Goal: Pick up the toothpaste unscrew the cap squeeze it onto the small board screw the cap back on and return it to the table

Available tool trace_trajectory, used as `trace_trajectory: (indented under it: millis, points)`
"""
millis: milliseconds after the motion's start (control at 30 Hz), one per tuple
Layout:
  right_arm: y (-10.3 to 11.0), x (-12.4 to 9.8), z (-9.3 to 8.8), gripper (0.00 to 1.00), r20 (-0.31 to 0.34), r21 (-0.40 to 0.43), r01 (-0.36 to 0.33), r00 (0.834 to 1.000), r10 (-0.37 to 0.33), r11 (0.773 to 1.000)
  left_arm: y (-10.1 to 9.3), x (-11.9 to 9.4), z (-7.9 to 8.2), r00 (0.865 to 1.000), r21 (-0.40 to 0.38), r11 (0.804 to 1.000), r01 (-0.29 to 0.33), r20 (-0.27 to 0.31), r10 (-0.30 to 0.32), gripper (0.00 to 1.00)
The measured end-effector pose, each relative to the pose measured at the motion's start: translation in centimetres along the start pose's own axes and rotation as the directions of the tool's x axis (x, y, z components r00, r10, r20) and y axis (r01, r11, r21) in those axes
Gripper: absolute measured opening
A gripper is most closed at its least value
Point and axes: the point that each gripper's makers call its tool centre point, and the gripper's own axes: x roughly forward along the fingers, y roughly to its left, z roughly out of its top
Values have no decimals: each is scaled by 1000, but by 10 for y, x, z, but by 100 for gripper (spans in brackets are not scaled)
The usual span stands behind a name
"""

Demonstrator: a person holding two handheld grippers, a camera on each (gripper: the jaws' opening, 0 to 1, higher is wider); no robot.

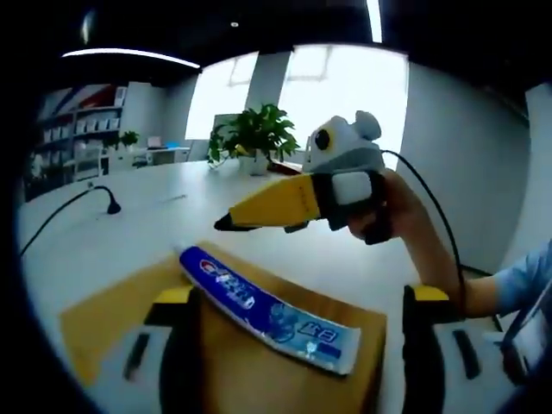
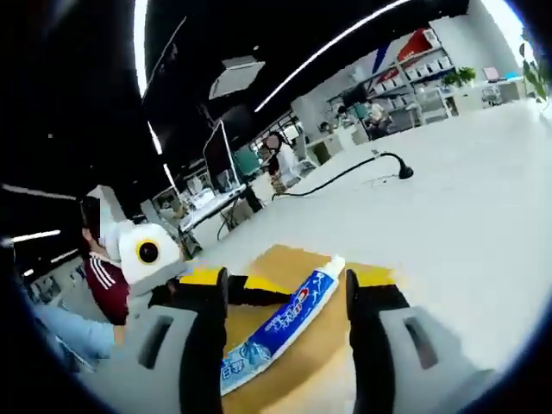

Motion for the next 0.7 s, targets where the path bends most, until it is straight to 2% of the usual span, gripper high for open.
trace_trajectory:
  millis: [67, 200, 400, 700]
  points:
    - [0, 2, 0, 50, 2, 50, -24, 1000, 24, 998, 2, 1, 3, 1000, 2, 1000, -13, 18, 13, 100]
    - [-3, 5, -2, 45, -13, 23, -13, 1000, 13, 1000, 3, 5, -1, 1000, -13, 1000, -25, 9, 26, 100]
    - [-16, 4, -11, 46, -65, 25, 54, 996, -52, 998, 6, 10, -4, 1000, 3, 1000, -31, -1, 31, 100]
    - [-21, 4, -17, 43, -105, 28, 73, 992, -69, 997, 8, 10, -1, 999, -5, 999, -32, 15, 32, 100]
